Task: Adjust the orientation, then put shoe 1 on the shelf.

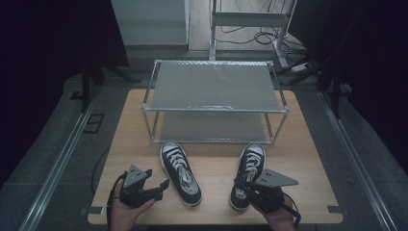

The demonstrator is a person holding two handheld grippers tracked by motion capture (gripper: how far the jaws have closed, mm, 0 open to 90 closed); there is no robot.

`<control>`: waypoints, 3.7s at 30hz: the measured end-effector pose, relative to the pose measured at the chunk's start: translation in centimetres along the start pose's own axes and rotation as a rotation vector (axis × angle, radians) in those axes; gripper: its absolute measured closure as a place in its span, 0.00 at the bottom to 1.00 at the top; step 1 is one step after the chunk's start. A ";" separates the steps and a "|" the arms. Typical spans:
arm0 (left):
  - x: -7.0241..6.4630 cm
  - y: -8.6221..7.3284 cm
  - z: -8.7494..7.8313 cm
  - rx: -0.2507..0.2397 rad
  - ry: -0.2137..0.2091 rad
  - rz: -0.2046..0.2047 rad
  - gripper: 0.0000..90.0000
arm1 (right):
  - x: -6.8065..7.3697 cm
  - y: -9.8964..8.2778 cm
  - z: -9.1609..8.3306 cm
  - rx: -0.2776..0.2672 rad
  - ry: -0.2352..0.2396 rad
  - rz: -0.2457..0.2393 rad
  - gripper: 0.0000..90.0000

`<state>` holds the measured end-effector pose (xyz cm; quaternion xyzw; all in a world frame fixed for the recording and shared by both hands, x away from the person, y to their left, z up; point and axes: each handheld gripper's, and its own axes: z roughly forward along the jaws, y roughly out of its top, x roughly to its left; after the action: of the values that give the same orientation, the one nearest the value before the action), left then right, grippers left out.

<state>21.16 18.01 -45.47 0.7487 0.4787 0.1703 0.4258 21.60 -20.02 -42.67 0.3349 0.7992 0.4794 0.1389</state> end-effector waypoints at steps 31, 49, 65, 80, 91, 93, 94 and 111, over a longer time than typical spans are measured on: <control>0.2 -0.6 -0.2 0.010 0.007 -0.019 0.29 | 7.1 -0.3 7.4 0.122 0.002 -0.116 0.98; 0.2 -0.7 -0.2 0.017 0.007 -0.018 0.29 | 8.3 -1.2 9.5 0.167 0.054 -0.114 1.00; 1.0 -0.6 -1.6 -0.009 0.027 -0.042 0.30 | 10.1 -0.6 13.1 0.120 0.185 -0.042 1.00; 1.6 -1.1 -2.9 -0.029 0.030 -0.076 0.29 | 11.8 0.3 17.2 0.099 0.257 -0.032 1.00; 1.4 -0.5 -2.1 0.000 0.019 -0.073 0.29 | 11.4 0.8 14.0 0.030 0.191 -0.092 0.85; 1.3 -0.3 -1.9 0.009 0.015 -0.069 0.29 | 11.0 0.8 13.0 0.017 0.176 -0.100 0.80; 1.1 -0.1 -1.6 0.017 0.012 -0.063 0.29 | 10.1 0.9 10.8 -0.009 0.156 -0.094 0.75; 0.5 1.9 0.8 0.115 -0.023 -0.037 0.26 | 3.0 -0.2 2.4 -0.105 0.056 0.027 0.47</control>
<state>23.07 17.72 -44.47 0.7648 0.4965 0.1260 0.3907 20.65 -16.47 -43.77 0.3243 0.7718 0.5319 0.1272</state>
